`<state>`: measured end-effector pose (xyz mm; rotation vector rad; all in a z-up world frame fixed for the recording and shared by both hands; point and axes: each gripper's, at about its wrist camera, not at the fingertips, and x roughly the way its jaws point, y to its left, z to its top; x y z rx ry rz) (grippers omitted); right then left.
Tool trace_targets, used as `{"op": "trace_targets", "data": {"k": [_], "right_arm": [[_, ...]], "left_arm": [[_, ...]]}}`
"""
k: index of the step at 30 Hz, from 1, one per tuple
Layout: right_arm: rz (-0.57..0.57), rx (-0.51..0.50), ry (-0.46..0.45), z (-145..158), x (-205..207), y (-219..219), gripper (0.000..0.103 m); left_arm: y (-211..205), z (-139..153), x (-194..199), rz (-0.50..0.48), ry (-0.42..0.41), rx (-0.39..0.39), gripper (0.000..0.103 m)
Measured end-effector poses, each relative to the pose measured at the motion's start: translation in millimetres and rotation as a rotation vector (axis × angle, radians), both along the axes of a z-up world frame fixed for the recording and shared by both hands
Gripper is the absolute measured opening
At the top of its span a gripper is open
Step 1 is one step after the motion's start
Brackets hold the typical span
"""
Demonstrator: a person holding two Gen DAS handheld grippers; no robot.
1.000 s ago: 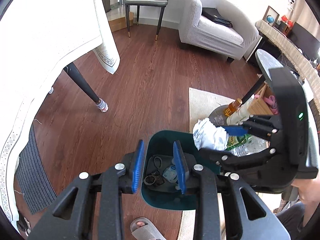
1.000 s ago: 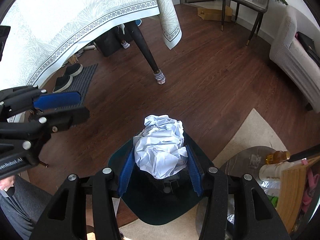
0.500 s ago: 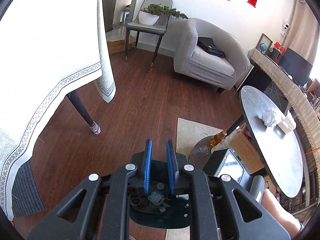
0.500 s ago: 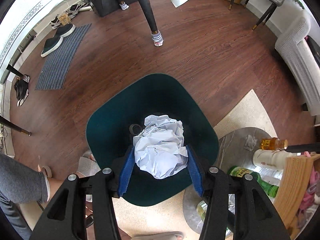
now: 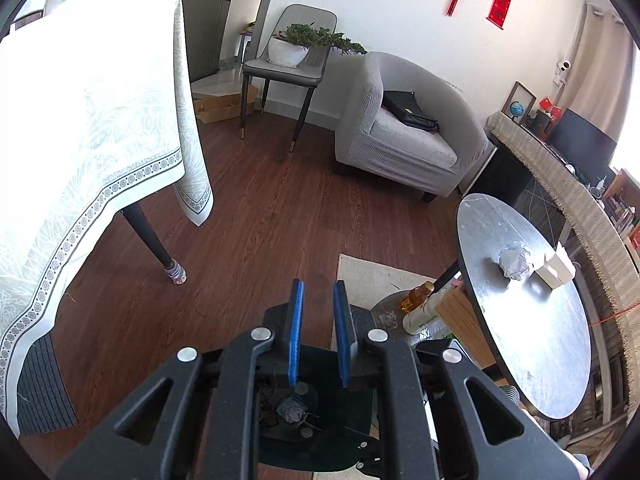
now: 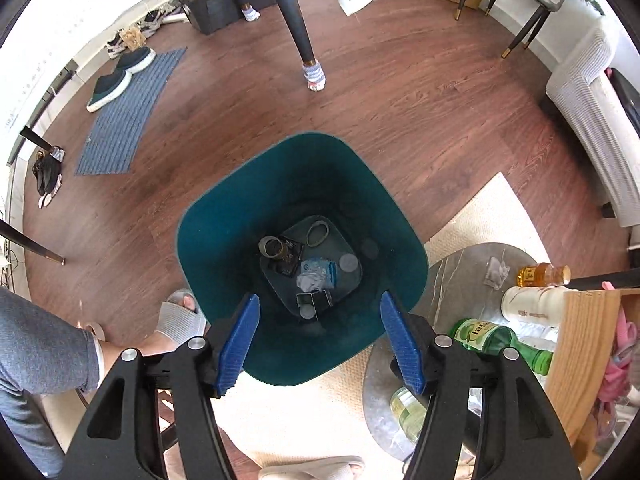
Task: Collect trash
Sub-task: 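Open both tools over the green bin, dropping the tape ring and paper, then move both open tools over the round table toward the crumpled paper and card package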
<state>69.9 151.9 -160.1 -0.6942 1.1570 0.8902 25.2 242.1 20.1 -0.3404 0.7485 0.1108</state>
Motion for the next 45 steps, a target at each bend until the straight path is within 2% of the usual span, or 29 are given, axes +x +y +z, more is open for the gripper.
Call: {"op": "trace_targets", "data": {"k": [6,12,23,29,38,43,45], "right_arm": [[0.007,0.125,-0.025,37,-4,-15,0.064],[-0.004,0.248,-0.066,78,-4,-37,0.054],[-0.086,0.395,-0.16,126,9,-98,0.046],[-0.13,0.429,-0.194,138,19,-133,0.045],[-0.248,0.454,-0.247,148,37,-199,0.045],[-0.299,0.427,-0.306,149,46,-222,0.045],[-0.319,0.406,-0.342,150,48,-231,0.045]], "left_arm": [[-15,16,3,-0.004,-0.038,0.034,0.016],[-33,25,12,-0.032,-0.052,0.08,0.02],[-78,31,36,-0.095,-0.092,0.084,0.03],[-108,24,50,-0.139,-0.086,0.098,0.032],[-154,18,70,-0.186,-0.104,0.087,0.05],[-182,15,84,-0.219,-0.116,0.078,0.06],[-191,12,91,-0.23,-0.107,0.067,0.061]]}}
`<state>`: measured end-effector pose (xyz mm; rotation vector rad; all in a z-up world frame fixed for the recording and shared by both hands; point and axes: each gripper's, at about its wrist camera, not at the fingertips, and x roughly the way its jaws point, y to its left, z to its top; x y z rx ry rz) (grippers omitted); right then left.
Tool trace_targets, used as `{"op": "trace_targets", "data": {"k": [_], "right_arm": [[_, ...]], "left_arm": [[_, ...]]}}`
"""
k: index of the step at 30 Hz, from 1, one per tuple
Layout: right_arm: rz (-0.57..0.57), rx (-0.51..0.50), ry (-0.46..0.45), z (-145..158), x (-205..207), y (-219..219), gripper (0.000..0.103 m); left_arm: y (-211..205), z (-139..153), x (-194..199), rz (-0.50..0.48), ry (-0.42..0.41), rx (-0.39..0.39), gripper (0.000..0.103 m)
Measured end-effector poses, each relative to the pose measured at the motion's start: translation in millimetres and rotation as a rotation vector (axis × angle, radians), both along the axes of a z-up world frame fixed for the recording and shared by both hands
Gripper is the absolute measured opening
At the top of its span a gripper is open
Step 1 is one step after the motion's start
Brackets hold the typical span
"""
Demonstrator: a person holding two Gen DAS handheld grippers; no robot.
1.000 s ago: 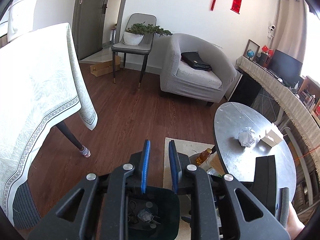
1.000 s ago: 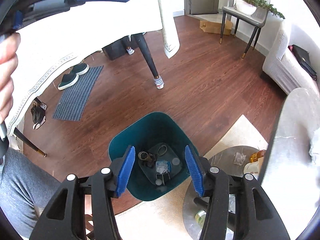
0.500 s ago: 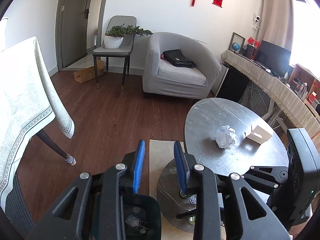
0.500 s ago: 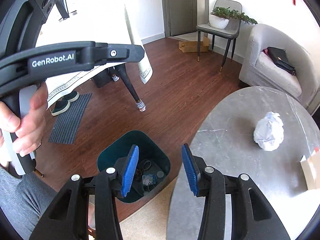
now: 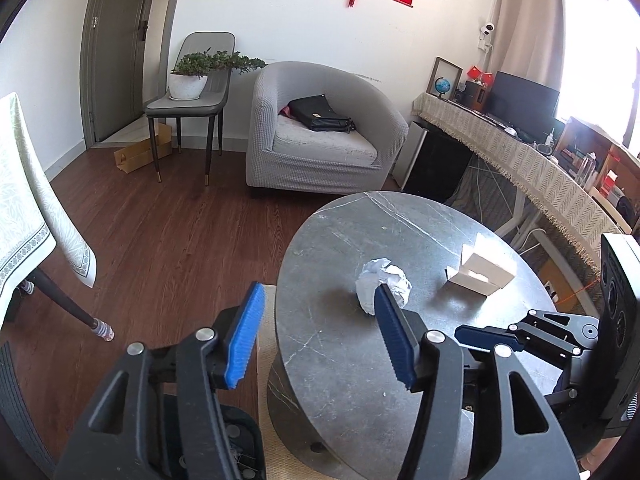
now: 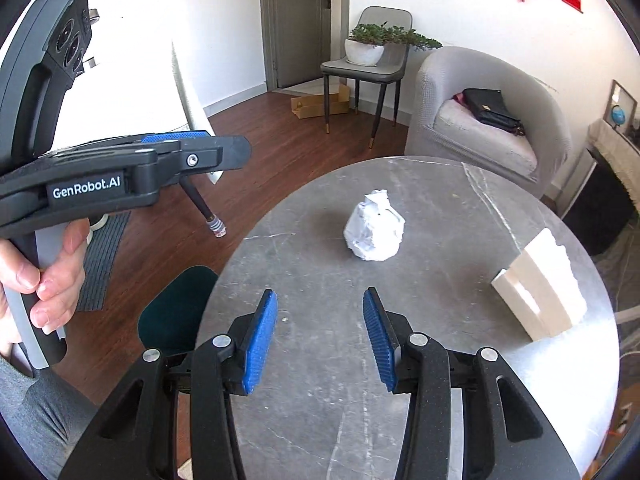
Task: Collect trash
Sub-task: 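Move both open tools over the round table toward the crumpled paper and card package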
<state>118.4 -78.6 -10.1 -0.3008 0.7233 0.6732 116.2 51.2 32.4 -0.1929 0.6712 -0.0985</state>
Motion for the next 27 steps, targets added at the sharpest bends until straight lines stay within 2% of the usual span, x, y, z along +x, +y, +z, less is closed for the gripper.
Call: {"op": "trace_targets", "data": {"k": [7,13,24,27], "right_arm": [[-0.064,-0.007,-0.026,1,11,-33,0.045],[-0.106,0.013,-0.032,3,17,-59,0.045],[-0.206,0.062,-0.008,-4,31,-106,0.045],[-0.234,0.09,-0.001,-5,34,-120,0.047]], "left_arm": [[-27,-7,19,-0.016,0.009,0.004,0.067],[-49,-12,31,-0.041,0.018,0.06,0.073],[-75,-30,52,-0.064,0.065,0.123,0.076],[-78,-37,60,-0.064,0.091,0.111,0.077]]}}
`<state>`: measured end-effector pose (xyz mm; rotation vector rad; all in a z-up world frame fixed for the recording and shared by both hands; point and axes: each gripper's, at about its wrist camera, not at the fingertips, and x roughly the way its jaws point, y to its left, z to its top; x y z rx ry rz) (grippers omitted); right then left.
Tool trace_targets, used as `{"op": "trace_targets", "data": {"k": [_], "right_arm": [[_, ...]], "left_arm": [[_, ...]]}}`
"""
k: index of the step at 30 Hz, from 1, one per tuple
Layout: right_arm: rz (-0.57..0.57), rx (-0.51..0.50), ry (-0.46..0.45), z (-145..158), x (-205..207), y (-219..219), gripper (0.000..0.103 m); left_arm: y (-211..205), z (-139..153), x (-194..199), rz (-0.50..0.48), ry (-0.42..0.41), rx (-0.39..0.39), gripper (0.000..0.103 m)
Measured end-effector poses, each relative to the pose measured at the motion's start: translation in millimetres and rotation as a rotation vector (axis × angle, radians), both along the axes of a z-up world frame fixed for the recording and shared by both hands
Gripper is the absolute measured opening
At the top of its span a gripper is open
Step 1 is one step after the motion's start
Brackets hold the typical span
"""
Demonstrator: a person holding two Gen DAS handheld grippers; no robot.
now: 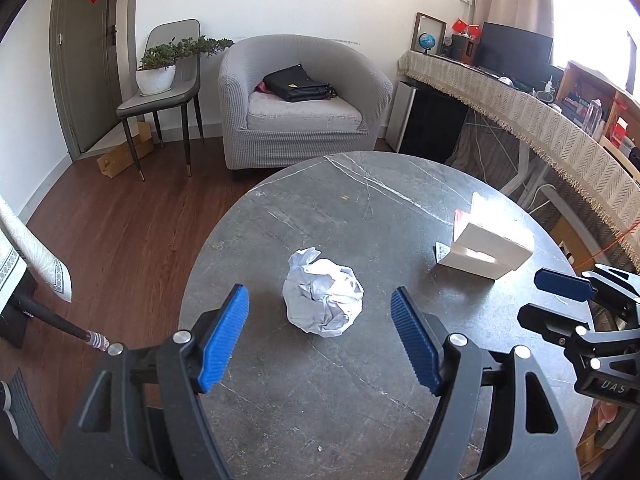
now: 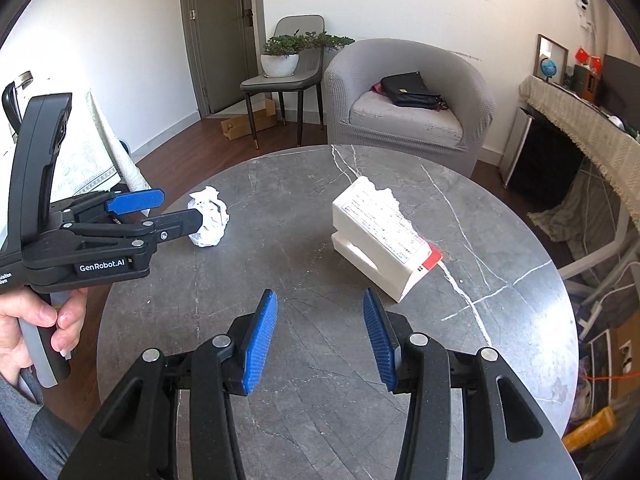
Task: Collect trash
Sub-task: 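Move both open tools over the round table toward the crumpled paper and card package, then grasp the crumpled white paper with the left tool while the right tool grasps the SanDisk package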
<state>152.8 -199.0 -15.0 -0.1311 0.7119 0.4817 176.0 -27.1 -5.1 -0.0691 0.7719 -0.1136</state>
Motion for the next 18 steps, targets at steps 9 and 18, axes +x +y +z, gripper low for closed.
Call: {"op": "trace_targets", "data": {"k": [9,18], "right_arm": [[-0.07,0.054,0.009,-6,13,-28,0.065],[-0.071,0.138,0.034,-13,29,-45,0.065]], "left_arm": [[-10,-16,19,0.004,0.043,-0.006,0.077],[-10,-25,31,0.02,0.091,-0.017,0.061]]}}
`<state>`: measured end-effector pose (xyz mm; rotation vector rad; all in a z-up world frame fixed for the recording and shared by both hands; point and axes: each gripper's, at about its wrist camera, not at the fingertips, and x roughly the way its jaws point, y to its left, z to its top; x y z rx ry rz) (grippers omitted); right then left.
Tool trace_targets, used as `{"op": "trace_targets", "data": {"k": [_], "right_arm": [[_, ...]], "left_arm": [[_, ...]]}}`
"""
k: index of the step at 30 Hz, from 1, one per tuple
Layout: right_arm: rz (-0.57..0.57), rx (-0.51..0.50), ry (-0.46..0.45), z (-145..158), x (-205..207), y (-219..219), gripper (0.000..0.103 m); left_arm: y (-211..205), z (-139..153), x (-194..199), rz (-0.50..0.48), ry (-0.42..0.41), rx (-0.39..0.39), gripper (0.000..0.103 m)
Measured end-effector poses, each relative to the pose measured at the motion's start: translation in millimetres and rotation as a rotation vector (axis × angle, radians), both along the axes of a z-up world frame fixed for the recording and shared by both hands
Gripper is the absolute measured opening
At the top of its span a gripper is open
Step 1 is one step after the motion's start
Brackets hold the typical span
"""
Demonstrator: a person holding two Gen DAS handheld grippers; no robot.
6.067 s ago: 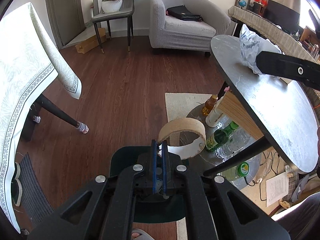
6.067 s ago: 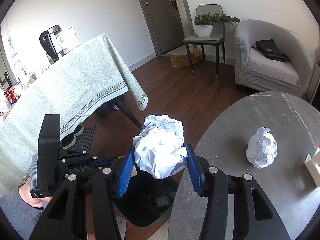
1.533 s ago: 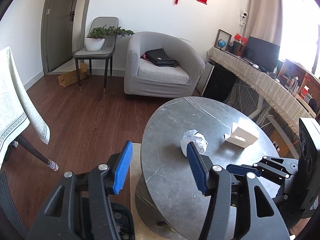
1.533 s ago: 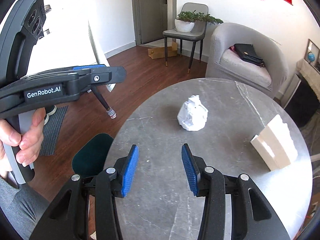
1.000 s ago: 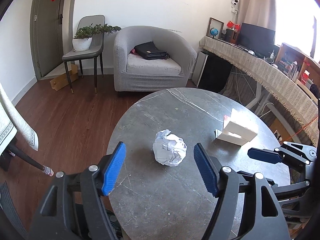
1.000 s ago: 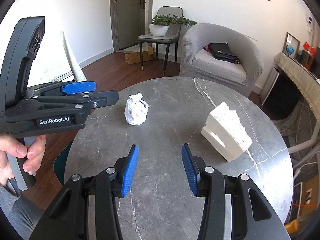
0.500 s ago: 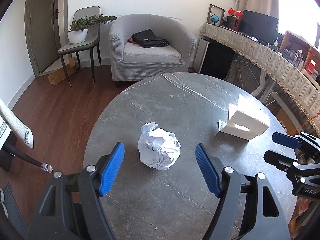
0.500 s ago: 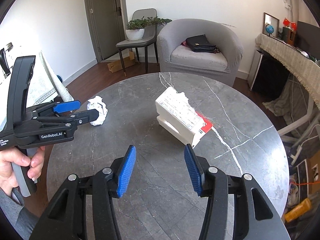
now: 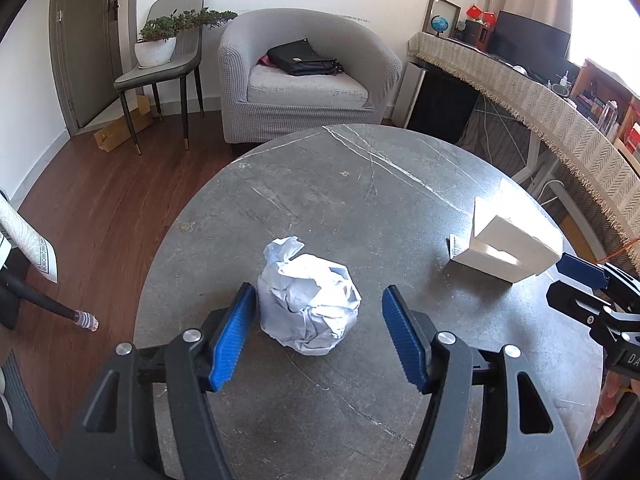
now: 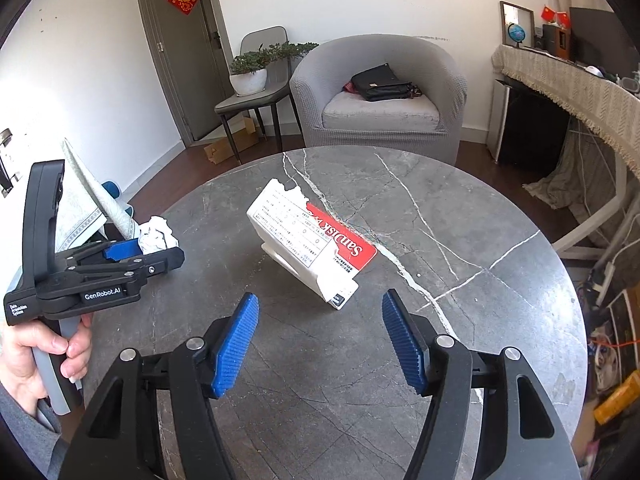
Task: Collect trash
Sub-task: 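Grasp the crumpled white paper with the left tool while the right tool grasps the SanDisk package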
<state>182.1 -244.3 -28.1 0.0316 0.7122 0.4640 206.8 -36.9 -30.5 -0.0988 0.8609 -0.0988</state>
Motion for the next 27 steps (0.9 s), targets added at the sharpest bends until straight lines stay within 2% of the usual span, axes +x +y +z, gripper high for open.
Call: {"op": "trace_targets", "data": {"k": [1,2,8,13,20,27], "right_arm": [[0.008,0.002,-0.004,1,1,0,0.065],[0.011,-0.002,-0.011,1,1,-1,0.065],[0.03,-0.018,-0.011,1,5,7,0.055],[0.023,-0.022,-0.011,-3,10,12,0.053],[0.014,-0.017,-0.014,-3,21,14,0.045],[-0.024,-0.047,-0.043,4,23,22,0.044]], "left_arm": [[-1,-2,1,-0.001,0.007,0.009,0.052],[-1,-4,2,0.0,0.013,0.019,0.048],[-1,-1,-3,-0.004,-0.008,-0.006,0.048],[-1,5,-12,-0.02,-0.023,-0.032,0.048],[10,10,-21,-0.022,-0.028,-0.051,0.048],[25,13,-25,-0.006,-0.021,-0.054,0.048]]}}
